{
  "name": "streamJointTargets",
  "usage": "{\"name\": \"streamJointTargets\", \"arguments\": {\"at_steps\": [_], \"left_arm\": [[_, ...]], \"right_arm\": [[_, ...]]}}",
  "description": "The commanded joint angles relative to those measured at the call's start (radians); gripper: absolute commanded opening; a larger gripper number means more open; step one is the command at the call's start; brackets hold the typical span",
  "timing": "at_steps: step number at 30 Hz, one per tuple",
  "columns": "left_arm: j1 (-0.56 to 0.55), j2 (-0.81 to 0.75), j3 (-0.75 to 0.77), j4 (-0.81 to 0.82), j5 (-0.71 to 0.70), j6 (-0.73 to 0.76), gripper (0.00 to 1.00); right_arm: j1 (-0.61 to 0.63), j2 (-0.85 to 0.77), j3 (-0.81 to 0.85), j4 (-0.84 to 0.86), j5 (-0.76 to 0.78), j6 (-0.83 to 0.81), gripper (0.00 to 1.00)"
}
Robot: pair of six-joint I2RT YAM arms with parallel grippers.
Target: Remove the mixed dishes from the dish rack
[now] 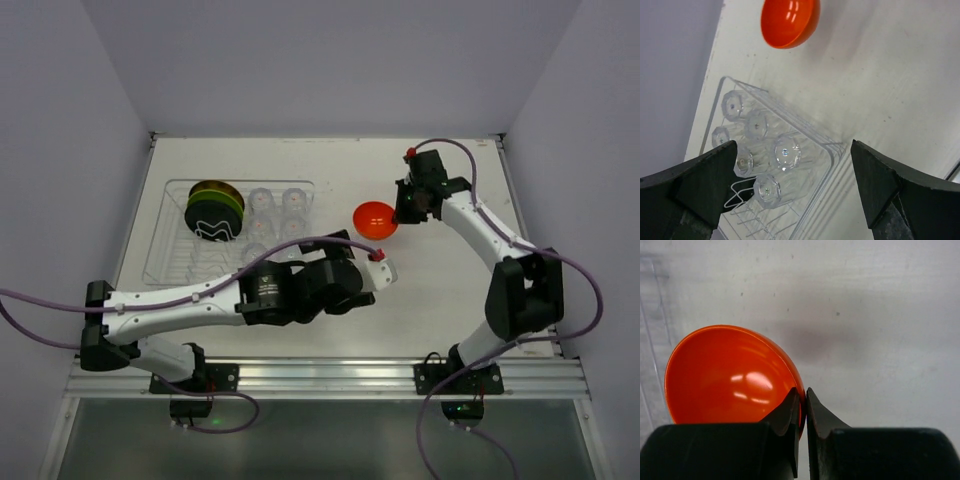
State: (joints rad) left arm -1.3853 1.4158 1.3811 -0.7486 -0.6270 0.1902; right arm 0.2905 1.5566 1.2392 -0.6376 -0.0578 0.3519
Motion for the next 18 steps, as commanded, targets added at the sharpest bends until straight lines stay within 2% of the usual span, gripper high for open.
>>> {"name": "streamJointTargets", "arguments": {"at_steps": [1, 6, 7, 10, 13, 18], "left_arm": [[0.074, -0.072, 0.015, 0.075, -0.114, -0.054, 1.0], [0.276, -0.08, 0.131, 0.081, -0.083, -0.172, 1.0], [0.31, -0.08, 0.147, 0.08, -0.092, -0.255, 1.0], [0.457, -0.1, 0.173, 0.039, -0.07, -0.369, 1.0], [0.596, -0.152, 0.11, 0.052, -0.033, -0.481, 1.0], [0.836, -0.207, -0.014, 0.132, 0.11, -0.555, 1.0]], "right_arm": [[-0.005, 0.123, 0.158, 0.16, 0.056, 0.07, 0.0], [-0.045, 0.365, 0.331, 0.23, -0.028, 0.117, 0.0], [-0.048, 0.391, 0.347, 0.252, -0.025, 0.125, 0.0], [-0.048, 0.465, 0.391, 0.272, 0.003, 0.145, 0.0], [-0.045, 0.49, 0.398, 0.298, 0.053, 0.165, 0.0], [-0.039, 0.482, 0.364, 0.319, 0.105, 0.167, 0.02]]}}
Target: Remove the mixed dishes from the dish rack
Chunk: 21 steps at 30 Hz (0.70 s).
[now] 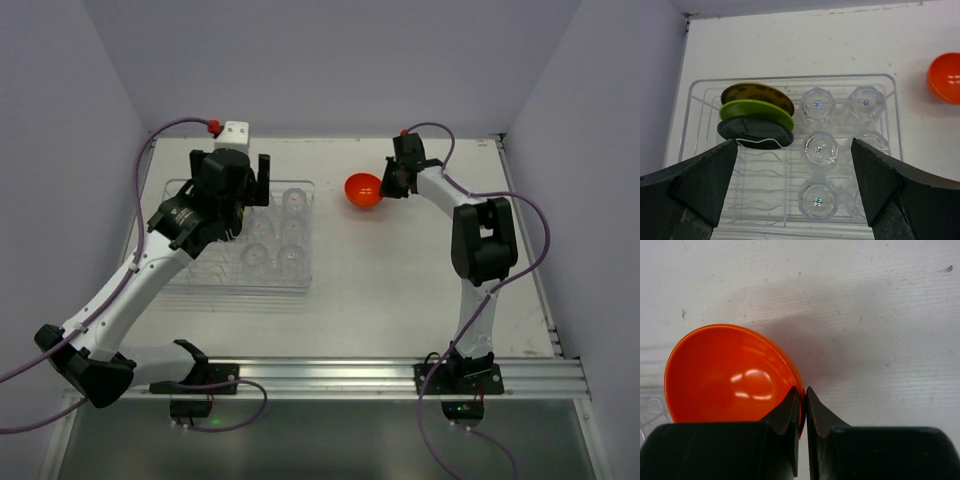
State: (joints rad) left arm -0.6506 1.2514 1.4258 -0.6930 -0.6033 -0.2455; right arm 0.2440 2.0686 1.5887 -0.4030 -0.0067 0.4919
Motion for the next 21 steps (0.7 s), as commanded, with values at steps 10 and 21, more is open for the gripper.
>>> {"name": "streamJointTargets", "arguments": {"at_steps": [10, 21], "left_arm": [[0.235, -0.093, -0.215, 0.164, 0.195, -0.204, 1.0], [0.269, -0.109, -0.217, 0.101, 0.12, -0.345, 1.0]], "right_arm": [[0.012, -0.054, -0.119, 0.17, 0.071, 0.045, 0.24], [0.008, -0.309, -0.142, 0.156, 0.076, 0.005, 0.45]]}}
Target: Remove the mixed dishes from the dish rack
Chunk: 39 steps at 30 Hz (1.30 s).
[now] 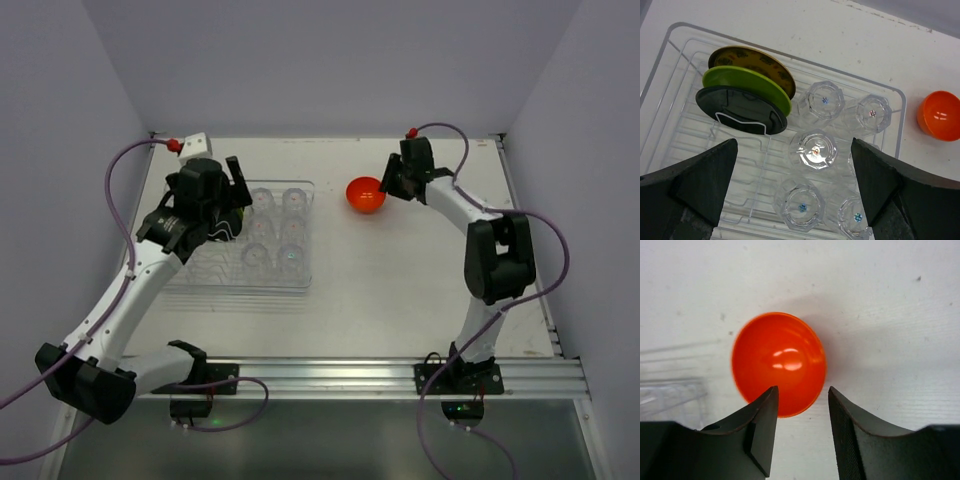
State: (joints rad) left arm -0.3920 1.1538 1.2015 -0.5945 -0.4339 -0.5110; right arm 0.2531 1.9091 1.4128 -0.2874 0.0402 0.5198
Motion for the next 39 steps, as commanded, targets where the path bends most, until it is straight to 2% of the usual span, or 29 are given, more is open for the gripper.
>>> {"name": "streamJointTargets", "arguments": {"at_steps": [1, 4, 7, 8, 9, 11, 12, 13, 14, 16, 17, 18, 20, 21, 25, 32, 39], "left_arm": [[0.01, 0.0, 0.012, -0.014, -0.066, -0.118, 1.0], [0.01, 0.015, 0.038, -0.086, -0.143, -0.205, 1.0], [0.013, 0.015, 0.044, -0.132, -0.181, -0.311, 1.0], [0.018, 0.015, 0.038, -0.152, -0.192, -0.346, 1.0], [0.022, 0.017, 0.033, -0.163, -0.187, -0.413, 1.0], [0.057, 0.015, 0.02, -0.134, -0.143, -0.441, 0.91], [0.074, 0.017, -0.002, -0.117, -0.076, -0.457, 0.88], [0.097, 0.018, -0.013, -0.105, -0.039, -0.504, 0.88], [0.152, 0.023, -0.022, -0.094, -0.001, -0.538, 0.88], [0.208, 0.035, -0.055, -0.074, 0.108, -0.622, 0.87], [0.247, 0.041, -0.068, -0.045, 0.136, -0.648, 0.81], [0.266, 0.053, -0.082, -0.018, 0.188, -0.659, 0.76], [0.292, 0.07, -0.108, 0.031, 0.222, -0.701, 0.75], [0.298, 0.093, -0.114, 0.042, 0.227, -0.731, 0.74], [0.312, 0.153, -0.115, 0.105, 0.238, -0.785, 0.71], [0.331, 0.213, -0.098, 0.093, 0.205, -0.839, 0.68], [0.363, 0.247, -0.143, 0.11, 0.192, -0.874, 0.57]], "right_arm": [[0.0, -0.189, 0.044, 0.015, 0.029, -0.029, 0.48], [0.0, -0.278, 0.054, -0.015, 0.006, -0.032, 0.55], [-0.002, -0.413, -0.027, -0.016, -0.013, -0.02, 0.76], [0.0, -0.453, -0.091, -0.016, -0.013, -0.014, 0.95], [0.0, -0.494, -0.125, -0.016, -0.026, 0.02, 0.99], [0.0, -0.626, -0.238, -0.025, -0.087, 0.042, 0.99], [-0.002, -0.675, -0.286, -0.022, -0.132, 0.048, 0.99], [-0.002, -0.732, -0.346, 0.026, -0.223, 0.078, 0.99], [-0.002, -0.849, -0.468, 0.063, -0.274, 0.095, 0.99], [-0.002, -0.967, -0.575, 0.155, -0.354, 0.132, 0.99], [0.0, -1.02, -0.657, 0.171, -0.411, 0.143, 0.99], [-0.002, -1.121, -0.687, 0.174, -0.428, 0.147, 0.99], [-0.002, -1.209, -0.762, 0.16, -0.453, 0.163, 0.99], [0.0, -1.282, -0.779, 0.137, -0.456, 0.158, 0.99], [0.0, -1.395, -0.831, 0.054, -0.427, 0.12, 0.97], [-0.002, -1.427, -0.792, -0.061, -0.407, 0.056, 0.97], [0.0, -1.467, -0.744, -0.114, -0.413, 0.03, 0.97]]}}
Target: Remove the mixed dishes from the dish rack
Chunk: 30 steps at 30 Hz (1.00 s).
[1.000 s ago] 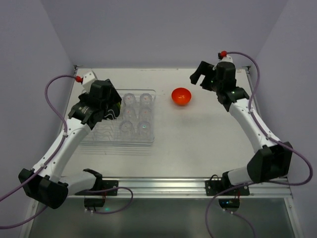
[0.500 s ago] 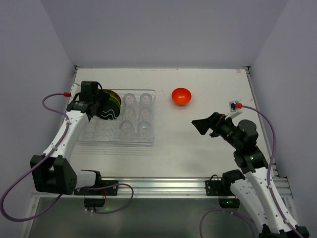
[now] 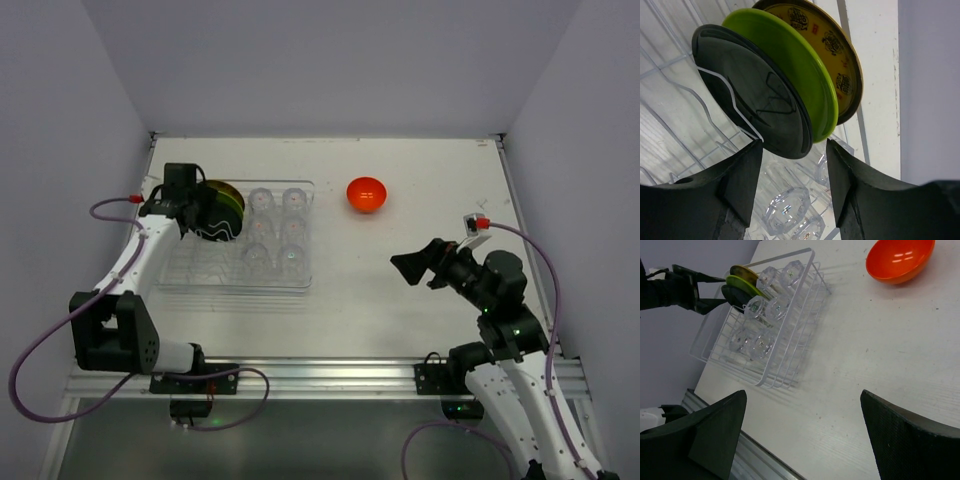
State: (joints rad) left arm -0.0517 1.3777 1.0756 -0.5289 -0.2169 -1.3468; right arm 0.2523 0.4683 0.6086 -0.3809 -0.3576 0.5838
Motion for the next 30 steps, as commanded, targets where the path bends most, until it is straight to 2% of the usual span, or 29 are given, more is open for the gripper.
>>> {"name": "streamJointTargets", "arguments": {"at_steps": [1, 2, 8, 11, 14, 19, 21, 22, 30], "left_arm": [[0.032, 0.029, -0.016, 0.043, -0.026, -0.035, 0.57], [0.036, 0.046, -0.014, 0.05, -0.019, -0.031, 0.54], [0.047, 0.107, 0.009, 0.056, 0.001, -0.029, 0.51], [0.047, 0.119, 0.007, 0.063, 0.017, -0.041, 0.45], [0.047, 0.107, -0.002, 0.031, 0.01, -0.083, 0.33], [0.047, 0.02, -0.068, 0.055, -0.006, -0.156, 0.2], [0.047, 0.006, -0.082, 0.061, -0.009, -0.178, 0.1], [0.047, -0.003, -0.083, 0.058, -0.004, -0.202, 0.01], [0.047, -0.049, -0.114, 0.079, 0.013, -0.25, 0.0]], "right_arm": [[-0.001, -0.03, 0.071, -0.027, -0.008, -0.041, 0.98], [-0.001, -0.03, 0.08, -0.036, 0.003, -0.047, 0.98], [-0.001, -0.028, 0.099, -0.062, -0.001, -0.065, 0.98], [0.001, -0.026, 0.086, -0.058, 0.0, -0.065, 0.98], [-0.001, -0.025, 0.076, -0.062, 0.009, -0.071, 0.97], [-0.001, -0.022, 0.074, -0.064, 0.029, -0.076, 0.97], [-0.001, -0.02, 0.077, -0.067, 0.025, -0.079, 0.97], [-0.001, -0.022, 0.077, -0.067, 0.023, -0.081, 0.97], [-0.001, -0.025, 0.079, -0.07, 0.029, -0.087, 0.97]]}}
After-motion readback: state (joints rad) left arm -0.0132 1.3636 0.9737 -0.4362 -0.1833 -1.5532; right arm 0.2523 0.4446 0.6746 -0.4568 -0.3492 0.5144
